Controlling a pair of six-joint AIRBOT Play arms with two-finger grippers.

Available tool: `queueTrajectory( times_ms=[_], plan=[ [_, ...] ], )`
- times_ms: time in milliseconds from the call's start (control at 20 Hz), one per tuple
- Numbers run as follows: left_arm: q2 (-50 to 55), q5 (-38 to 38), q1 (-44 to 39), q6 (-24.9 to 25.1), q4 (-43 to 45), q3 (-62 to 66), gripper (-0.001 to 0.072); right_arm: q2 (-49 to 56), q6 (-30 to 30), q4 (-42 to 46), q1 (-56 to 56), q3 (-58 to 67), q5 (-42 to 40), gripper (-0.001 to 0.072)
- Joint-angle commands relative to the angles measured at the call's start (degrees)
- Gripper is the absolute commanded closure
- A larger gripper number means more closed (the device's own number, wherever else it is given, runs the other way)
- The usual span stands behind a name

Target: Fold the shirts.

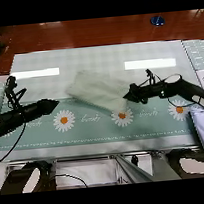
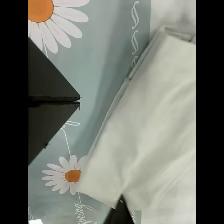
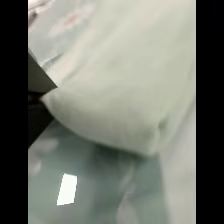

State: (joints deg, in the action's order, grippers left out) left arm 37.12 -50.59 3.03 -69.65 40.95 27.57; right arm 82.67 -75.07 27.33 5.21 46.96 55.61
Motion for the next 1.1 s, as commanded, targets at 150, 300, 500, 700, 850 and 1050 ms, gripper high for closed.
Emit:
queueTrajectory(
  times_ms=[150, 300, 500, 700, 850, 1050],
  plan=[
    [0.0, 0.0, 0.0, -0.5, 0.0, 0.0, 0.0688, -3.9, -3.3, 9.6, 0.1, 27.0, 12.3, 0.0689],
    [0.0, -1.1, 0.0, -0.5, 0.0, 0.0, 0.0688, -7.6, -15.0, 23.2, -1.6, 37.8, 14.8, 0.0689],
    [0.0, -1.5, 0.0, -2.1, -1.1, 0.0, 0.0688, -12.3, -21.0, 27.2, -11.2, 46.6, 21.7, 0.0689],
    [0.0, 2.1, 0.0, -2.8, -8.9, 0.0, 0.0688, -13.4, -23.5, 27.3, -26.3, 53.7, 37.1, 0.0689],
    [0.0, 2.2, 0.0, -0.4, -8.9, 0.0, 0.0688, -13.7, -25.2, 27.8, -37.5, 56.3, 49.5, 0.0689],
    [0.0, 2.7, 0.0, 0.0, -8.9, 0.0, 0.0688, -19.1, -25.6, 38.2, -49.2, 56.0, 50.8, 0.0690]
  ],
)
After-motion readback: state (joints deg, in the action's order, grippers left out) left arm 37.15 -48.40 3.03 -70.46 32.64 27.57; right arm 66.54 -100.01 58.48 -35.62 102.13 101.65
